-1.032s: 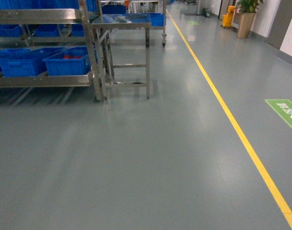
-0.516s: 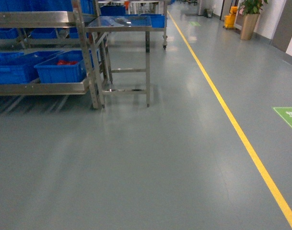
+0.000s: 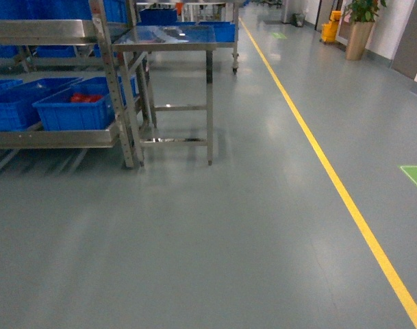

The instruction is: Pick blue part to blue bin on bottom shelf

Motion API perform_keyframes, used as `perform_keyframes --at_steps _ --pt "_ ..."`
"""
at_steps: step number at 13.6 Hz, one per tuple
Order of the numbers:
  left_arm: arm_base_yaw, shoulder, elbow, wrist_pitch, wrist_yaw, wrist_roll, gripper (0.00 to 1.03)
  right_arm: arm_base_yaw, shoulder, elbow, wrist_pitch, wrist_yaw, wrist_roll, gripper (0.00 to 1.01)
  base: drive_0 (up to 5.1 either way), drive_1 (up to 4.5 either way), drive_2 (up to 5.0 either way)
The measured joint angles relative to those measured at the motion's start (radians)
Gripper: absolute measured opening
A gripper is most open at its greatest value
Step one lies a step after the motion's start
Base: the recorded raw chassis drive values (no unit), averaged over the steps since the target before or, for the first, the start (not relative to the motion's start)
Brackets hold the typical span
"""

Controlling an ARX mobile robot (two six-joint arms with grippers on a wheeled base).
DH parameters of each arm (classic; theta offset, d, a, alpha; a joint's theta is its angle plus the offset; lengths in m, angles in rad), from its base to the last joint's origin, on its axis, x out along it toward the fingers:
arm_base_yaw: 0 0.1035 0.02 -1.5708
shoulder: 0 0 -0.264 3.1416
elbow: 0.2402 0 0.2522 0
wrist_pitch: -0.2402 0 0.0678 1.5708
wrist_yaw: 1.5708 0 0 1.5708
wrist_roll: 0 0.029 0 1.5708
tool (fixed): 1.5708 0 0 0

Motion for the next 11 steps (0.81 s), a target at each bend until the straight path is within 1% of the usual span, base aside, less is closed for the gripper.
perform_keyframes --at_steps 11 --pt "0.000 -0.001 0.000 -0.004 -0.001 0.000 0.43 0.000 0.000 0.000 -0.003 0.000 0.000 0.98 0.0 4.31 -4.3"
